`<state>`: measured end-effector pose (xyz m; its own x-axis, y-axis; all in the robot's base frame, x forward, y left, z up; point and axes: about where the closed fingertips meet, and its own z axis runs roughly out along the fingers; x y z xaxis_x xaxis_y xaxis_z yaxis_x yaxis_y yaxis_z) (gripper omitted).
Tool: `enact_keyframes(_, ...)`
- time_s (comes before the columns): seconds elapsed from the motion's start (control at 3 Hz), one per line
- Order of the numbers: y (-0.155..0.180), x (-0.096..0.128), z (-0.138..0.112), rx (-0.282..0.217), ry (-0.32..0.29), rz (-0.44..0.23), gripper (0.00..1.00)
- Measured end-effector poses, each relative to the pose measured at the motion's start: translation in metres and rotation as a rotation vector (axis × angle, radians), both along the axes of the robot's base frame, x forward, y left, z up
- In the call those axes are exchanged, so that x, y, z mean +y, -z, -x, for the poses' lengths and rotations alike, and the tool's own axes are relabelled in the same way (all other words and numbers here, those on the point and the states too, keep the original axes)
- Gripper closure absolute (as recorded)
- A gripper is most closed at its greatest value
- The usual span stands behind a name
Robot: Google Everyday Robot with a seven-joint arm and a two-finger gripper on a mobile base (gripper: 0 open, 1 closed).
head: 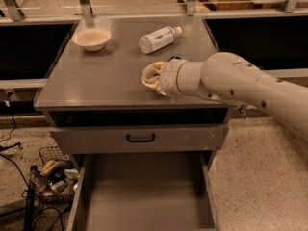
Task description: Pick pepsi can from middle drawer and place on counter
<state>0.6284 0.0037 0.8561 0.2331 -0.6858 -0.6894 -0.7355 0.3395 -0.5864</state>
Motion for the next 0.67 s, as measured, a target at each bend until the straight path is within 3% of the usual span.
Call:
enact_keyframes(0.33,0.0000,0.0000,0.0000,0.000,0.000,0.000,0.27)
enact_keyframes(0.67,0.0000,0.0001,0.0000,0.000,0.000,0.000,0.04)
